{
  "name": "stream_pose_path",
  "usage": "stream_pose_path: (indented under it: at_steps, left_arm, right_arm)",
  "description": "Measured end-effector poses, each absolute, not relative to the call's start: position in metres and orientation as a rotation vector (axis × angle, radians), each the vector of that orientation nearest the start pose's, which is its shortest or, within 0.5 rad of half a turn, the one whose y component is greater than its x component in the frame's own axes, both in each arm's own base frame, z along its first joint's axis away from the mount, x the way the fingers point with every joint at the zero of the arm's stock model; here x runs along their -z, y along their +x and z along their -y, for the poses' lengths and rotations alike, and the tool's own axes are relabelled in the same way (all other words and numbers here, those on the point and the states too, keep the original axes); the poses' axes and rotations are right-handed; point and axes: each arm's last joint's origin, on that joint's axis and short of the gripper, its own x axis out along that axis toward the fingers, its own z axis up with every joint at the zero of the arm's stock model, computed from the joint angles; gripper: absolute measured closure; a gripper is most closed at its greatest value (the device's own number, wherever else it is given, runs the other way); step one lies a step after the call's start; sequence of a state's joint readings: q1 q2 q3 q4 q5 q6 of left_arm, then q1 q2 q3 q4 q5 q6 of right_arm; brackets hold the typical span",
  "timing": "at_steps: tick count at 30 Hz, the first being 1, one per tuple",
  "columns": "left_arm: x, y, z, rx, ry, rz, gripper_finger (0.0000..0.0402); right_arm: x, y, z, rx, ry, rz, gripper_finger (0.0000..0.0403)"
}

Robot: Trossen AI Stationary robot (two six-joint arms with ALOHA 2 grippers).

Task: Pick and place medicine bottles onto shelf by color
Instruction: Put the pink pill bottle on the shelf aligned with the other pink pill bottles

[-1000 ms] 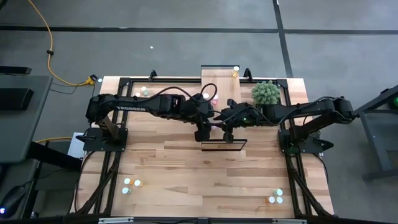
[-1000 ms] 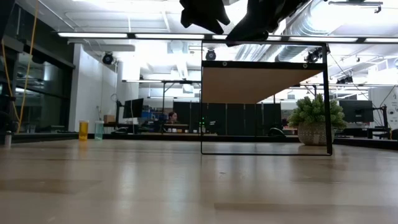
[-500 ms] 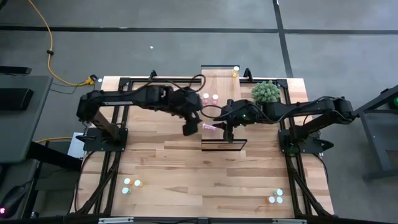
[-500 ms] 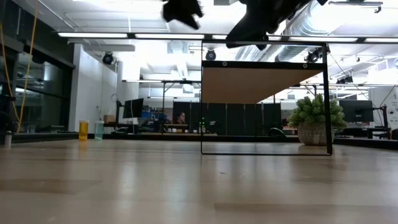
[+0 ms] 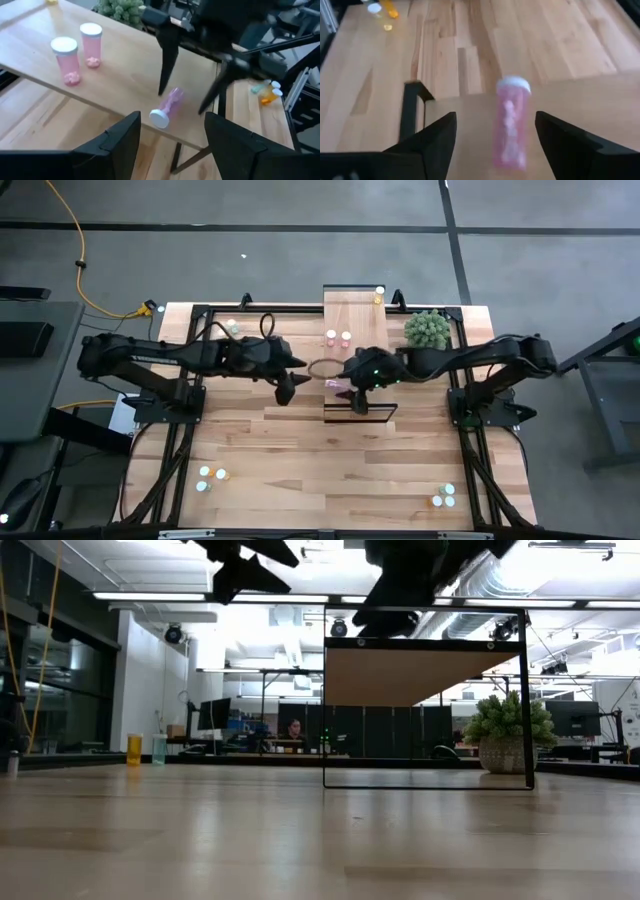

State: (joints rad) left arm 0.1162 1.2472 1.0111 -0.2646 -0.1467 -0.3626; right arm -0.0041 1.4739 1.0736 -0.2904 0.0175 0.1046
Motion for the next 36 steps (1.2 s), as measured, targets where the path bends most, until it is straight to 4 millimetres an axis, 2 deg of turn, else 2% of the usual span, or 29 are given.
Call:
stream_pose_path:
  at_steps: [5, 10, 22, 30, 36]
  left_arm:
    - [-0.307, 0.272, -0.033, -0.369, -0.32, -0.455, 0.0193]
    - [-0.307, 0.271, -0.034, -0.384, -0.298, -0.453, 0.0193]
    - [-0.307, 0.272, -0.034, -0.371, -0.25, -0.462, 0.0192]
    - [-0.307, 0.272, -0.034, -0.369, -0.25, -0.462, 0.0192]
    - [-0.308, 0.271, -0.033, -0.304, -0.256, -0.475, 0.0192]
  right_arm:
    - [-0.264, 0.331, -0.001, 0.117, 0.021, -0.756, 0.0139]
    - [-0.265, 0.332, 0.0, 0.149, 0.007, -0.767, 0.0145]
    - [-0.259, 0.328, -0.001, 0.162, 0.037, -0.836, 0.0242]
    - [-0.259, 0.328, -0.001, 0.149, 0.043, -0.839, 0.0284]
    - [-0.263, 0.324, -0.001, 0.136, 0.049, -0.835, 0.0312]
